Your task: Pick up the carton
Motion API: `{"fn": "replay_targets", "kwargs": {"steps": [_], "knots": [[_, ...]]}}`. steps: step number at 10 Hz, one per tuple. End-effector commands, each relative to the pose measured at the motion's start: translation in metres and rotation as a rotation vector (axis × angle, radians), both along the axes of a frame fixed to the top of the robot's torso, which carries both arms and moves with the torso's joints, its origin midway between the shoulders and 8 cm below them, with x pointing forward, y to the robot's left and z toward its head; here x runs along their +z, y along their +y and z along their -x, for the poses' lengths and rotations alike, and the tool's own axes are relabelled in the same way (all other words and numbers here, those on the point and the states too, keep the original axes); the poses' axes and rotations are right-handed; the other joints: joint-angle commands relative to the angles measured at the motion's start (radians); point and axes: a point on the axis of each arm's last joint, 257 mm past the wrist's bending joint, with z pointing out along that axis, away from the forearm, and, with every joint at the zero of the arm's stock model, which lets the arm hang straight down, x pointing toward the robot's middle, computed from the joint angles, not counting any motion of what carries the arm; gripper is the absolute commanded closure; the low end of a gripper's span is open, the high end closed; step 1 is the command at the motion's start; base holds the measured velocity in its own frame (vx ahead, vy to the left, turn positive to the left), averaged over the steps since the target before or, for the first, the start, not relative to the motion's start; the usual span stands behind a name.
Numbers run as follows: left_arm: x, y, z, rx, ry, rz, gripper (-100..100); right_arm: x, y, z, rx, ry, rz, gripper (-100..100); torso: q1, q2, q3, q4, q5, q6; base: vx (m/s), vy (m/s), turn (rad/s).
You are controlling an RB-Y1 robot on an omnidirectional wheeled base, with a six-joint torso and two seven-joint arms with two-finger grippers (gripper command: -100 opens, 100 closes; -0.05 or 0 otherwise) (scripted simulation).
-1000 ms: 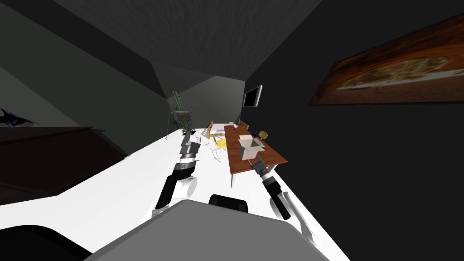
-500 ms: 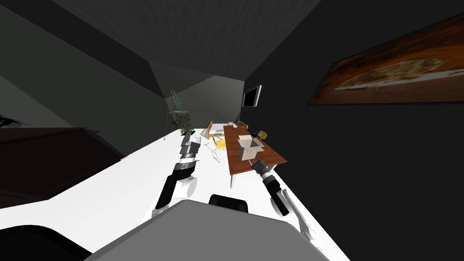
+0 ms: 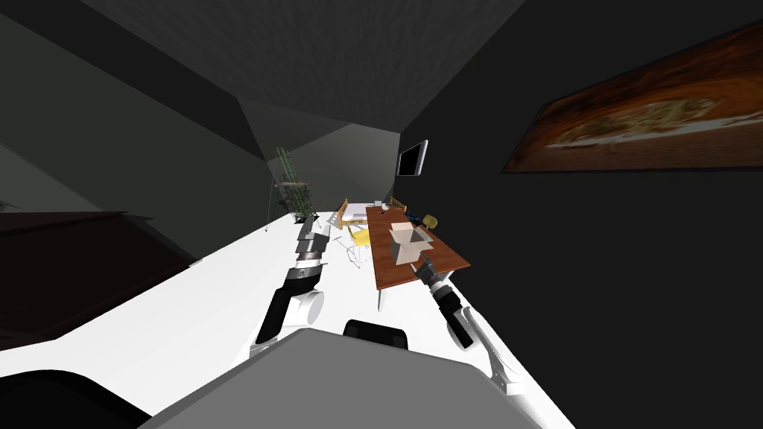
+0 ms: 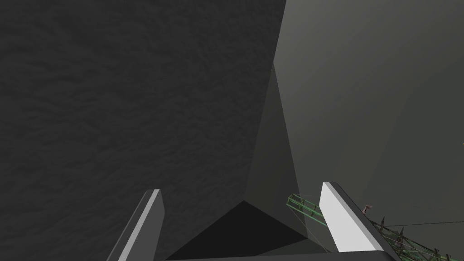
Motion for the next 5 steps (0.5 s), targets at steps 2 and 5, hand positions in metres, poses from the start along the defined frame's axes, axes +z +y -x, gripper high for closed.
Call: {"fn": "replay_targets", "kwargs": {"steps": [2, 5], "knots": [[0.0, 0.0, 0.0, 0.0, 0.0, 0.0, 0, -0.007, -0.009, -0.008, -0.005, -0.03, 0.145, -100, 0.0, 0.0, 0.0, 0.0, 0.0, 0.0, 0.033, -0.007, -0.041], [0.0, 0.0, 0.0, 0.0, 0.0, 0.0, 0, -0.011, -0.016, -0.014, -0.007, -0.056, 0.261, -100, 0.0, 0.0, 0.0, 0.0, 0.0, 0.0, 0.033, -0.006, -0.027]]}}
